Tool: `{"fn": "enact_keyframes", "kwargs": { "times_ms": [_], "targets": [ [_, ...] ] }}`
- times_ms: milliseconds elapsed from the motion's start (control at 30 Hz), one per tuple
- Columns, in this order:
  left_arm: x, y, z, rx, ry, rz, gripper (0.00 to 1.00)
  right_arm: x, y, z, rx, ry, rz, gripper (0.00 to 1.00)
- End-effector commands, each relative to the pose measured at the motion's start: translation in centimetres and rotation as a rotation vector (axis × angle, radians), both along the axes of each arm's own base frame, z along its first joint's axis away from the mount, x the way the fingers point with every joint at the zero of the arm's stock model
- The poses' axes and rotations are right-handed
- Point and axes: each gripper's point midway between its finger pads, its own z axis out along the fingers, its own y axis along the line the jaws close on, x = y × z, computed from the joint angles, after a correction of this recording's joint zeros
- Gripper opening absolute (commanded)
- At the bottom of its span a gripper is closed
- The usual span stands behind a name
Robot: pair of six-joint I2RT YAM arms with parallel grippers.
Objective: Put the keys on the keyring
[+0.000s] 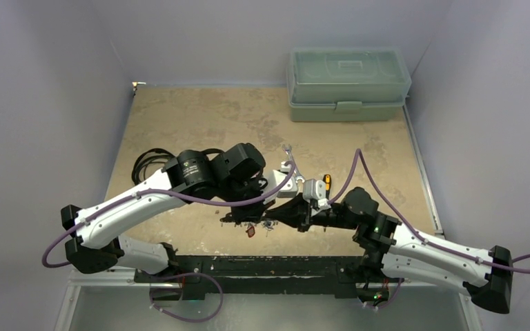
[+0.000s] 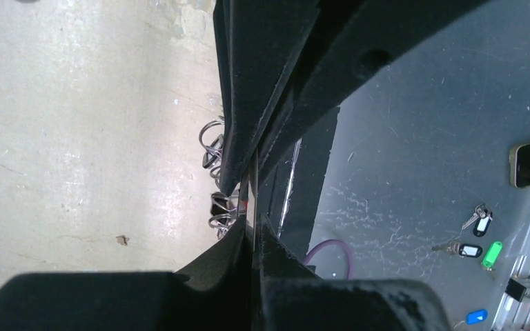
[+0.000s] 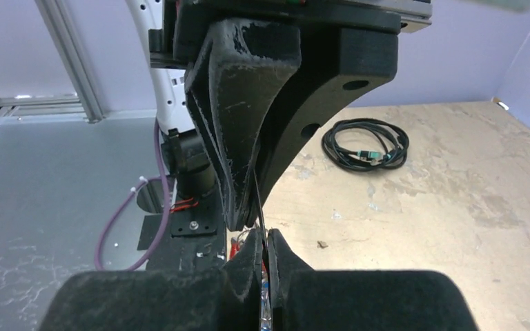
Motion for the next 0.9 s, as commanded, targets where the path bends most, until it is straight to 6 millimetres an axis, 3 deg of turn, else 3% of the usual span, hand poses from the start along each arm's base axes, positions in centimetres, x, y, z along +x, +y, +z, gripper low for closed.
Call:
{"fn": "enact_keyframes", "kwargs": {
  "times_ms": [0, 67, 133, 167, 200, 233, 367, 467, 600, 667, 700, 867],
  "targets": [
    [0.4, -0.4, 2.0, -0.090, -0.049, 0.000, 0.02, -0.8, 0.4, 1.9, 0.059, -0.026, 0.051, 0.00],
    [0.9, -0.3, 2.1, -0.091, -0.075, 0.028, 0.22, -0.7, 0.4, 2.0, 0.071, -0.016, 0.043, 0.00],
    [1.7, 0.1, 2.8, -0.110, -0.119, 0.069, 0.54, -0.2, 0.2, 1.9, 0.082, -0.002, 0.007, 0.00],
    [2.1, 0.3, 3.2, -0.123, -0.148, 0.094, 0.75, 0.2, 0.2, 1.8, 0.088, 0.008, -0.014, 0.00],
    [2.9, 0.7, 3.8, -0.142, -0.192, 0.128, 0.87, 0.5, 0.1, 1.5, 0.092, 0.021, -0.035, 0.00],
    [3.8, 1.1, 4.3, -0.156, -0.246, 0.171, 0.92, 0.8, 0.0, 1.4, 0.096, 0.033, -0.054, 0.00],
    [7.6, 3.2, 7.4, -0.306, -0.446, 0.413, 0.97, 2.0, 0.1, 0.4, 0.109, 0.093, -0.123, 0.00],
    [9.4, 5.5, 8.4, -0.460, -0.550, 0.606, 0.99, 2.9, 0.5, -0.6, 0.115, 0.150, -0.161, 0.00],
    [10.6, 10.2, 8.2, -0.617, -0.621, 0.864, 0.99, 4.1, 1.1, -1.7, 0.130, 0.251, -0.224, 0.00],
    [10.8, 11.4, 6.6, -0.624, -0.654, 0.898, 0.99, 4.5, 1.4, -2.2, 0.147, 0.300, -0.240, 0.00],
    [10.9, 12.2, 6.8, -0.645, -0.668, 0.930, 0.99, 4.4, 1.7, -2.3, 0.156, 0.319, -0.234, 0.00],
    [11.5, 13.7, 4.3, -0.611, -0.706, 1.010, 0.98, 4.8, 3.1, -3.4, 0.177, 0.402, -0.225, 0.00]
  ]
}}
